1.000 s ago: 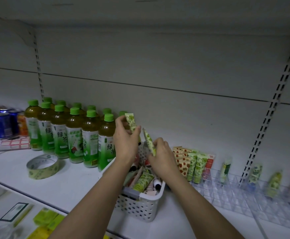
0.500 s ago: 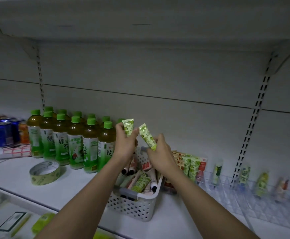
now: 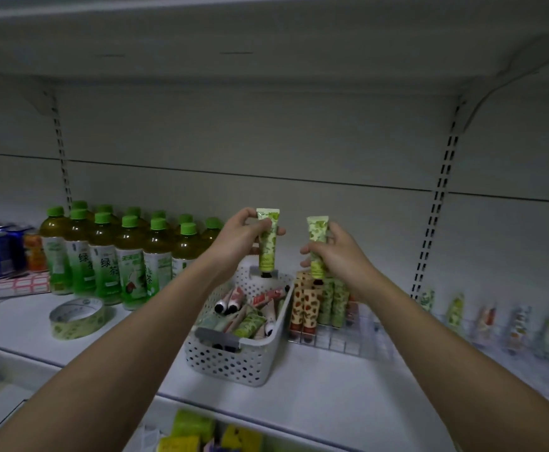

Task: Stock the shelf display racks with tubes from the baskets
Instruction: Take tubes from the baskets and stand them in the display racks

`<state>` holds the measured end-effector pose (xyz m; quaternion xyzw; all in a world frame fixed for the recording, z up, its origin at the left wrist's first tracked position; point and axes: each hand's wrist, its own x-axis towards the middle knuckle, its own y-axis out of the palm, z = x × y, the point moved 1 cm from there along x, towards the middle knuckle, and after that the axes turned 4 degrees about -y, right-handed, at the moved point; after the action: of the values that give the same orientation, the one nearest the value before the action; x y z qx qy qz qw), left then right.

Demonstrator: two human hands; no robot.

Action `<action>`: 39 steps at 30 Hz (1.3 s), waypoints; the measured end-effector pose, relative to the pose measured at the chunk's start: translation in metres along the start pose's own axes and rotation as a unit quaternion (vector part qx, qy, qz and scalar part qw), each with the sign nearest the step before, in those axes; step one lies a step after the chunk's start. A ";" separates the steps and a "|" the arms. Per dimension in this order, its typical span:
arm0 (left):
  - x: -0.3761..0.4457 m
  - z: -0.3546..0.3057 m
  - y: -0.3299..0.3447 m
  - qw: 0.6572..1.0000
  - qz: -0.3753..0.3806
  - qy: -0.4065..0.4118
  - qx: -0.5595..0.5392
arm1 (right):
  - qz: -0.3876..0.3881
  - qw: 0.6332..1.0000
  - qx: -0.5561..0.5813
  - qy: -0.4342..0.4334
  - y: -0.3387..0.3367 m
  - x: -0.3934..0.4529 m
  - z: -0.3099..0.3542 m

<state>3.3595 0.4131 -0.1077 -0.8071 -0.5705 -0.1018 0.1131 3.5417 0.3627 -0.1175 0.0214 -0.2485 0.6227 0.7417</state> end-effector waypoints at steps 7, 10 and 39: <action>-0.010 -0.015 0.038 0.999 0.035 -0.003 0.040 | -0.019 0.995 -0.099 -0.018 -0.056 -0.024 -0.007; -0.012 -0.017 0.053 0.996 0.043 -0.006 0.073 | -0.024 0.988 -0.151 -0.004 -0.074 -0.031 -0.009; 0.018 0.020 0.094 0.948 0.014 0.027 0.318 | 0.001 0.954 -0.300 0.010 -0.109 -0.013 -0.043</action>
<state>3.4542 0.4048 -0.1283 -0.7341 -0.5587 0.0649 0.3804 3.6567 0.3415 -0.1299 -0.2080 -0.4166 0.5205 0.7157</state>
